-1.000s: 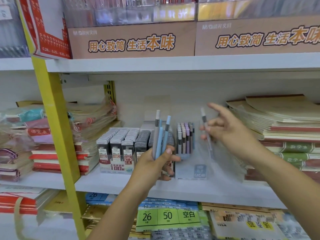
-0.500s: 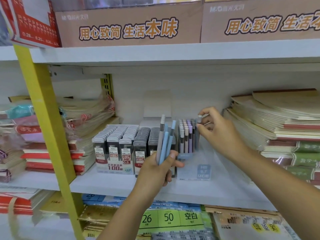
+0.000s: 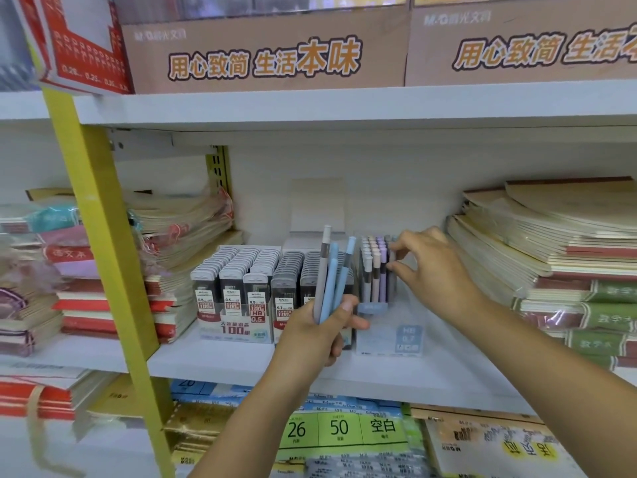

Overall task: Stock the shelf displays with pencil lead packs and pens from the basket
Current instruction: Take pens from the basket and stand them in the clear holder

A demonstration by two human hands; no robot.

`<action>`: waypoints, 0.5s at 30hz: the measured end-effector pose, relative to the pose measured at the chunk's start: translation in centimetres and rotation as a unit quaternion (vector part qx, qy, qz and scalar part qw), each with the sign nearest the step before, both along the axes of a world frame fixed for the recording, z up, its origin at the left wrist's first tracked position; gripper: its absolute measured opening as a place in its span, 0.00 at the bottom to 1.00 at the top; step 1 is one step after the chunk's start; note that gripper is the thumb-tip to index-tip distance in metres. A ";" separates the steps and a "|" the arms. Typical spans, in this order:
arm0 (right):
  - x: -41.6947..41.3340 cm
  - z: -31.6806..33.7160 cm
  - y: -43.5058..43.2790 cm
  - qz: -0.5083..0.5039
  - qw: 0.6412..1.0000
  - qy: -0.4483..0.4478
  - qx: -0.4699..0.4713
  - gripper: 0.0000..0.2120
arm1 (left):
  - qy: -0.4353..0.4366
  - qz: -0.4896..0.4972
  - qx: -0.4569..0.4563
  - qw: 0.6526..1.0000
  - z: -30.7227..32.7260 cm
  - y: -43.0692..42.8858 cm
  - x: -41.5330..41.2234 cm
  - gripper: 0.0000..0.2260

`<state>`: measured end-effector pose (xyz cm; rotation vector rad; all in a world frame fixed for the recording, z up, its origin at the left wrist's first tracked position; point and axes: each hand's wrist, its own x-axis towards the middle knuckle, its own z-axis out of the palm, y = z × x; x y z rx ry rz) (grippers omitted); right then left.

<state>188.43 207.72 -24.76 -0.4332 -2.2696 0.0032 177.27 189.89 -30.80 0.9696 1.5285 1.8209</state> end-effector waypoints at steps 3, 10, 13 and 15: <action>0.6 0.2 -1.1 -0.023 0.999 0.034 -0.008 0.10 | -0.015 -0.025 0.004 1.000 0.3 -0.7 0.3 0.08; 1.8 0.5 -8.1 0.241 0.904 0.074 -0.345 0.13 | 0.012 -0.090 0.005 0.996 1.1 -1.3 1.7 0.09; 2.6 1.1 -8.4 0.262 0.857 0.125 -0.426 0.12 | 0.004 -0.102 0.011 0.995 1.2 -2.1 2.2 0.12; 3.3 1.4 -8.4 0.253 0.840 0.149 -0.457 0.12 | -0.008 -0.090 0.015 0.996 1.1 -2.5 2.1 0.11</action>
